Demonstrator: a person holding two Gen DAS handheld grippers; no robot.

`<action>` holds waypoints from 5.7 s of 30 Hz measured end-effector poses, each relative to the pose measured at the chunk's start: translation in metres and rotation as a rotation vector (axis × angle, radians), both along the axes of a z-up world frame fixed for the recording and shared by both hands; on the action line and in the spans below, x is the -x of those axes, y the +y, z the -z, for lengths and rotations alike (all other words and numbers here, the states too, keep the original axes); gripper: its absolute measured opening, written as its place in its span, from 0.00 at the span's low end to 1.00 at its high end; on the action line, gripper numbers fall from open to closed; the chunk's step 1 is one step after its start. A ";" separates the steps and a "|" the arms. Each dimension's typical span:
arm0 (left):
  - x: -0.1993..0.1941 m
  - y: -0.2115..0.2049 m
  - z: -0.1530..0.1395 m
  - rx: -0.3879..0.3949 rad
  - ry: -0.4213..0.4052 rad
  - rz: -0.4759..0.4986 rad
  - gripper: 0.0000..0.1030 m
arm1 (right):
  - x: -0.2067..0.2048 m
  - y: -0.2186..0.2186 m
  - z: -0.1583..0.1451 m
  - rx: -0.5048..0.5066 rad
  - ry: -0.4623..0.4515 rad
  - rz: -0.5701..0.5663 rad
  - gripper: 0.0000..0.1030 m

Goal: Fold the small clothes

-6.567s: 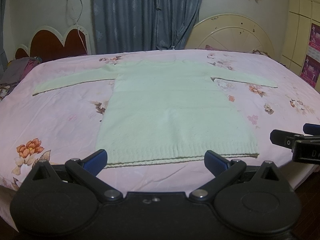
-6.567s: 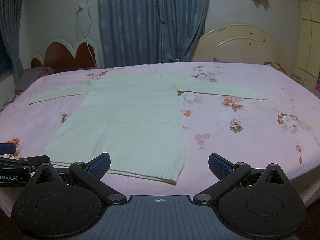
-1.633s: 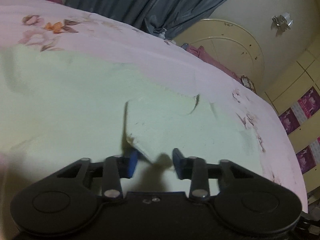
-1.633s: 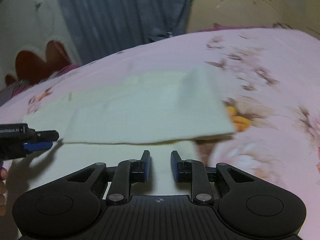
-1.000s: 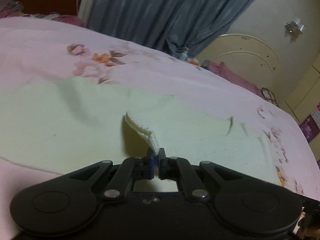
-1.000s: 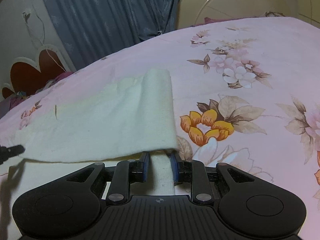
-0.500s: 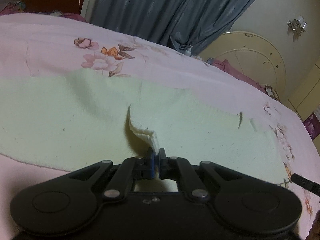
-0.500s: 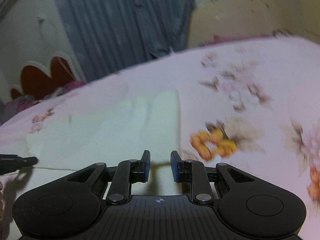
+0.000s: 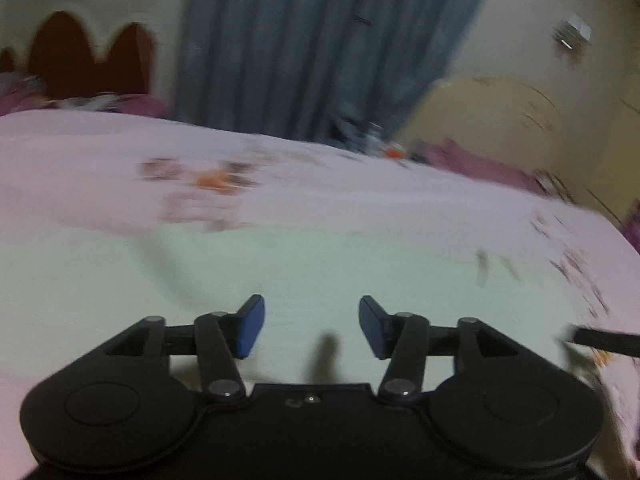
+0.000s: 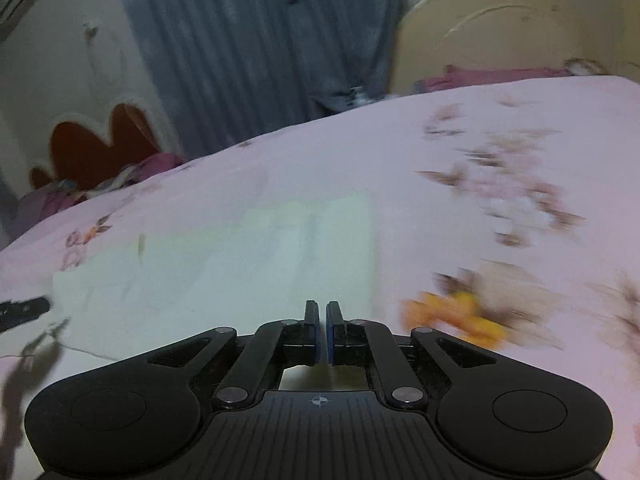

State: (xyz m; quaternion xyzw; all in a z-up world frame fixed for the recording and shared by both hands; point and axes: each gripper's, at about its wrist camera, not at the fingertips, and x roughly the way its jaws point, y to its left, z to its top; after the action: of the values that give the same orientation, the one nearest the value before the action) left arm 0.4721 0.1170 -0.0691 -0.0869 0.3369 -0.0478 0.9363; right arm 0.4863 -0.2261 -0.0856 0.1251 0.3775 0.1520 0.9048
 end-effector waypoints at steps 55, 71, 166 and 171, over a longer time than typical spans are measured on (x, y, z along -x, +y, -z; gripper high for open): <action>0.104 0.102 0.006 -0.042 -0.014 -0.215 0.83 | 0.079 0.012 -0.015 0.085 -0.017 0.102 0.60; 0.162 0.318 0.023 0.390 -0.095 -0.779 0.50 | 0.064 0.092 -0.010 0.128 0.010 0.045 0.49; 0.055 0.056 0.026 -0.033 0.086 -0.181 0.72 | -0.031 0.081 0.012 -0.200 0.157 -0.035 0.16; 0.048 0.042 0.030 -0.146 0.082 -0.151 0.74 | -0.024 0.076 0.000 -0.164 0.087 -0.021 0.03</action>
State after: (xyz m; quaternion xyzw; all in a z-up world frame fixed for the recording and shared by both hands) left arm 0.4240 0.1591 -0.0995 -0.0453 0.3701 0.0511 0.9265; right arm 0.5098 -0.1506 -0.0856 0.2010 0.4039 0.1864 0.8728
